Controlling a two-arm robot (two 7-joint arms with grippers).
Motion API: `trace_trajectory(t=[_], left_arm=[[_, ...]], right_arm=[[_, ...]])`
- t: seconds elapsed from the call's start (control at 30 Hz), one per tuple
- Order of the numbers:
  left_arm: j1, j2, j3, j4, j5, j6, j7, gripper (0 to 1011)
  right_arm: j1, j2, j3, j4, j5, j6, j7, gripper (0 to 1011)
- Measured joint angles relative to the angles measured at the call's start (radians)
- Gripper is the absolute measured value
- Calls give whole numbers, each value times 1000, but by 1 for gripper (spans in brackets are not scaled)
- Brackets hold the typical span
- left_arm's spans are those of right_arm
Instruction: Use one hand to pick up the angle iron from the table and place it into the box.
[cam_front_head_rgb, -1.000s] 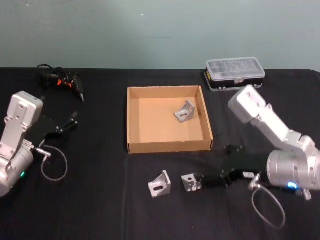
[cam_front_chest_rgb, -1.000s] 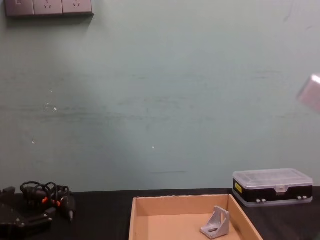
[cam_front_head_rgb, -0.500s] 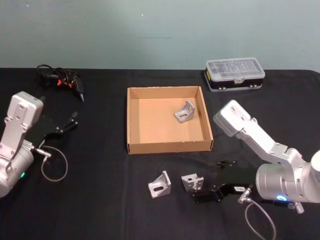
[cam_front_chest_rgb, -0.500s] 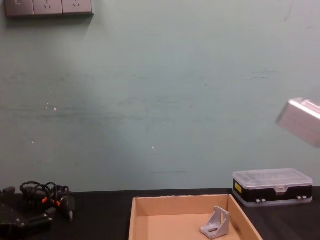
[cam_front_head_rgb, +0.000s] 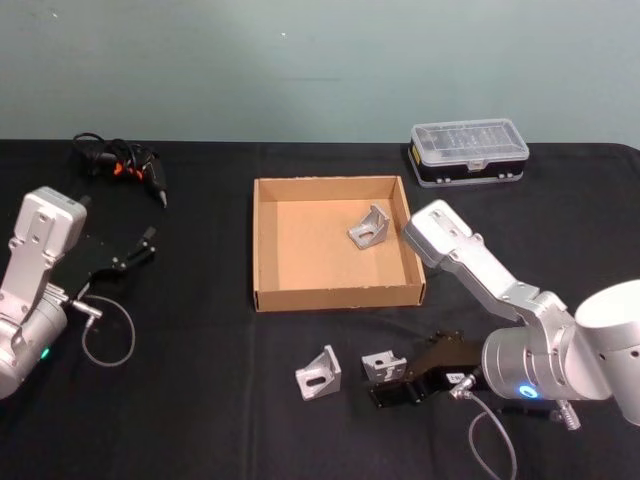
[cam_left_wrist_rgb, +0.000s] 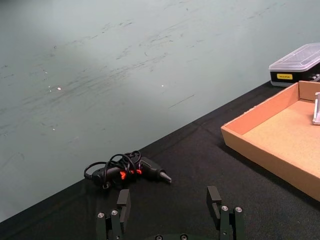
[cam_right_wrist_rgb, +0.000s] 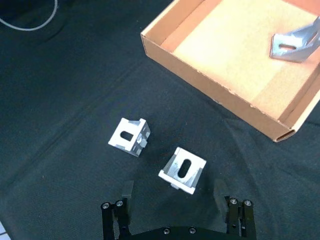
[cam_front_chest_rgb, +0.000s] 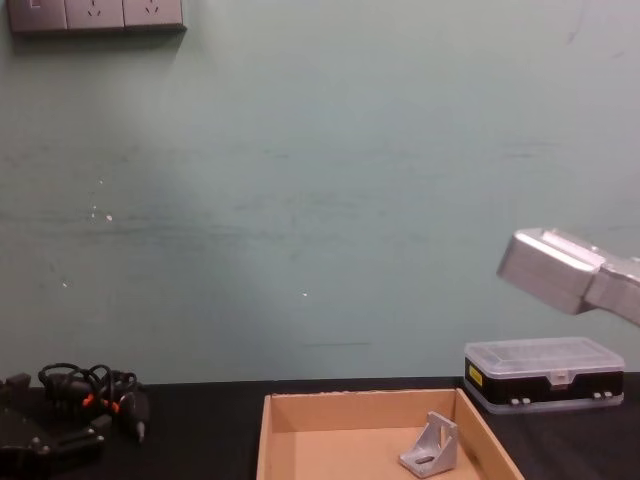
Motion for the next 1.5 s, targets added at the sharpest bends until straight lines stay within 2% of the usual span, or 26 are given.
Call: trace_trajectory(t=[0.23, 0.43, 0.57, 0.83, 1.07, 1.17, 1.2, 1.33, 1.5], left_arm=[[0, 0, 0, 0, 0, 0, 0, 1000], [0, 0, 0, 0, 0, 0, 0, 1000], [0, 0, 0, 0, 0, 0, 0, 1000], [0, 0, 0, 0, 0, 0, 0, 1000], [0, 0, 0, 0, 0, 0, 0, 1000], [0, 0, 0, 0, 0, 0, 0, 1000], [0, 0, 0, 0, 0, 0, 0, 1000], [0, 0, 0, 0, 0, 0, 0, 1000], [0, 0, 0, 0, 0, 0, 0, 1000]], right_arm=[[10, -48, 16, 34, 2, 51, -2, 1003], [12, -72, 20, 47, -11, 58, -5, 1003], [14, -82, 17, 56, -27, 64, -15, 1003], [13, -79, 16, 54, -25, 62, -14, 1003], [12, -77, 16, 52, -23, 60, -13, 864], [12, -76, 16, 51, -22, 59, -12, 761], [12, -76, 16, 51, -22, 59, -12, 761], [11, -76, 16, 51, -22, 58, -11, 600], [11, -75, 16, 50, -21, 57, -10, 470]])
